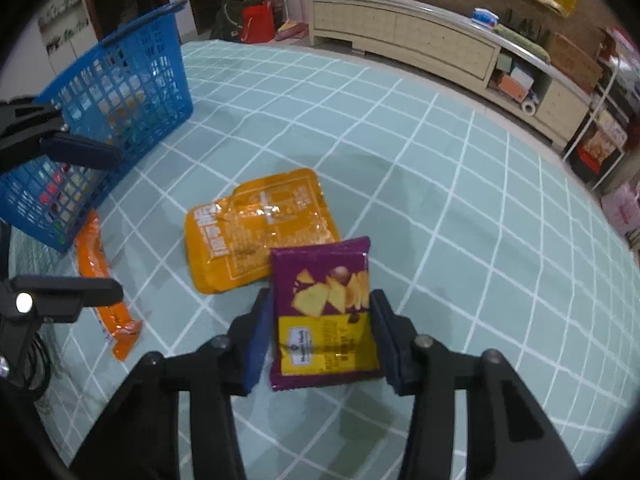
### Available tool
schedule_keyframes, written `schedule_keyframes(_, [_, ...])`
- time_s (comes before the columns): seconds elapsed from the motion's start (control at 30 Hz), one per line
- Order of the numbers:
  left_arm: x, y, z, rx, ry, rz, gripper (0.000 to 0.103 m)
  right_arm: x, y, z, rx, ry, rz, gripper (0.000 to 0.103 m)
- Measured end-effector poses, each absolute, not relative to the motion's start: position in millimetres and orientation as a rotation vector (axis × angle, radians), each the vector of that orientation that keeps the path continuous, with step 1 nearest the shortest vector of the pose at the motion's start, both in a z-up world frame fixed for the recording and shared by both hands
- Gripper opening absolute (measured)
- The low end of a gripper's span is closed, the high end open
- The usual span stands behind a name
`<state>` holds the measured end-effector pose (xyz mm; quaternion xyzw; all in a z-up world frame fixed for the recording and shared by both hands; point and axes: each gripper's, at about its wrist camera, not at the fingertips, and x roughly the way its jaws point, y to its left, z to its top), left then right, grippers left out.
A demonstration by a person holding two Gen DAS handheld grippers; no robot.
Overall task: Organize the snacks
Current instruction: 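Grasp the purple chip bag with right gripper while left grasps the orange bag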
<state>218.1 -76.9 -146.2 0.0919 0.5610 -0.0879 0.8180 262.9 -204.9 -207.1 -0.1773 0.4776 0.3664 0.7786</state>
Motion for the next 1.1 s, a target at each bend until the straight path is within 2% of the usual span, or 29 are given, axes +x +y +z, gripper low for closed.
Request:
schedule_keyframes(0.53, [250.9, -95.6, -153.3, 0.249, 1.237, -0.252, 0.082, 263.0, -243.2, -167.2, -0.167, 1.023, 0.616, 0.052])
schedule_keyframes(1.1, [309.0, -116.6, -195.5, 0.245, 1.363, -0.293, 0.082, 279.3, -269.6, -177.4, -0.074, 1.069, 0.563, 0.052])
